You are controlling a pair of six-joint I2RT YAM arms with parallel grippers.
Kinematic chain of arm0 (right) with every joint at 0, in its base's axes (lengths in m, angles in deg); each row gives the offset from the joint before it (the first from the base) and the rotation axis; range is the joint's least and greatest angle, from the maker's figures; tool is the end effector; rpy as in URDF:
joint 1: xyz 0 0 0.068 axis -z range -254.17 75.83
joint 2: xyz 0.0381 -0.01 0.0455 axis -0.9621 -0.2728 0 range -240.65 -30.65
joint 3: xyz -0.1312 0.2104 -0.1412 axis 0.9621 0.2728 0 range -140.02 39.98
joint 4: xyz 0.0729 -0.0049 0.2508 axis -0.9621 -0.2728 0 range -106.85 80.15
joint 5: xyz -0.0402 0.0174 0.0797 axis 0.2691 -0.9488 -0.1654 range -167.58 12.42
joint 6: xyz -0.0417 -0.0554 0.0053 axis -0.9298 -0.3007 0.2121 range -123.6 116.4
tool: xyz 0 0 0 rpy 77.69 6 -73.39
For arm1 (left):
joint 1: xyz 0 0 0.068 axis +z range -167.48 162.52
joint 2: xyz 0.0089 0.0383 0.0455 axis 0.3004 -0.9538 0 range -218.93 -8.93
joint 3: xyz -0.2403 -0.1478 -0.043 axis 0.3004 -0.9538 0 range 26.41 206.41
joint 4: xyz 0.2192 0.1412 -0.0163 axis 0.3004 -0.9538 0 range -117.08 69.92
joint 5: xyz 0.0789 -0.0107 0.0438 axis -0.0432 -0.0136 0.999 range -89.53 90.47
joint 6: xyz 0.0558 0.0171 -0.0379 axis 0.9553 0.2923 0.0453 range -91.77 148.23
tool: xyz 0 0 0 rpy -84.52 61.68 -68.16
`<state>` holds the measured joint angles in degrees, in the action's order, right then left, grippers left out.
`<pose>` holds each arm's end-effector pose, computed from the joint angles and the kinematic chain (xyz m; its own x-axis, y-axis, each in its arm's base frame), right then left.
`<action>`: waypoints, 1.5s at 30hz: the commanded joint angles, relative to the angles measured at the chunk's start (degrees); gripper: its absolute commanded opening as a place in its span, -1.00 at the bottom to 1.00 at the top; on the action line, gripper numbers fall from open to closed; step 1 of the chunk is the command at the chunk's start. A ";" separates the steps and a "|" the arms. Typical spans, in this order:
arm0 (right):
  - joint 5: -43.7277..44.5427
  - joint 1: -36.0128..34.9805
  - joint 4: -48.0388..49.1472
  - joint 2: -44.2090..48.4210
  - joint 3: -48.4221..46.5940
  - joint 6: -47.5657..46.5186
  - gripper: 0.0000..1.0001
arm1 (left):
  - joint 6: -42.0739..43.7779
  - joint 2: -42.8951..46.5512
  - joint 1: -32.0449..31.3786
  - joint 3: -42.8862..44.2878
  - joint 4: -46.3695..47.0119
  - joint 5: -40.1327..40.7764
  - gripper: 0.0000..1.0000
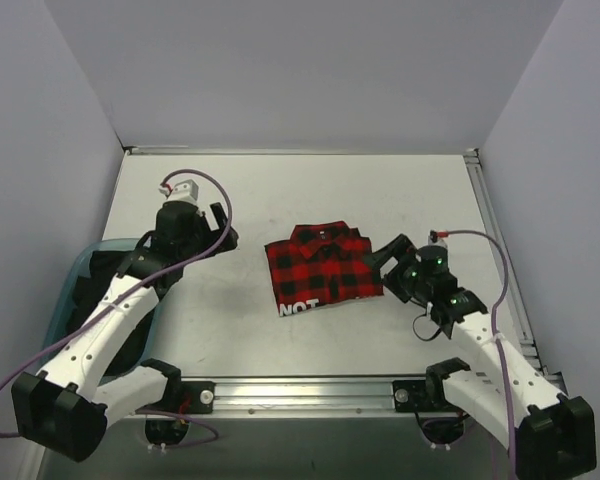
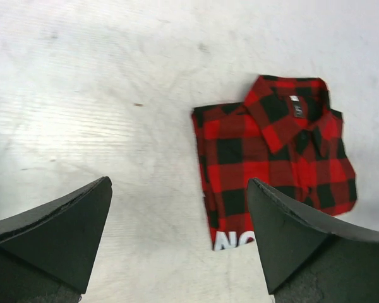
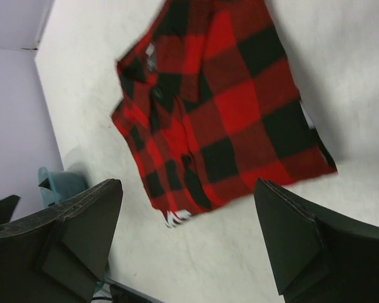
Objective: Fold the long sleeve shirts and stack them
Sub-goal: Neatly place the folded shirt to the corner
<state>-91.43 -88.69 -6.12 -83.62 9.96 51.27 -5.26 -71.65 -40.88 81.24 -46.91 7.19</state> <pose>0.2132 0.0692 0.2519 -0.5614 0.6750 -0.4788 -0.0052 0.5757 0.8176 0.2327 -0.0935 0.3113 -0.6049 -0.3354 -0.7222 -0.0332 0.9168 -0.3979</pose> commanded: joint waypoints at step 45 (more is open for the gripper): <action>26.26 -8.35 29.14 -34.13 3.22 27.41 -0.94 | 4.58 8.32 16.45 -9.83 2.92 -9.09 0.95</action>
<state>-64.45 -103.82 24.19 -116.82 16.05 84.45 -1.09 -64.19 -25.10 71.73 -46.71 -0.79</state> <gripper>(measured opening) 0.189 0.975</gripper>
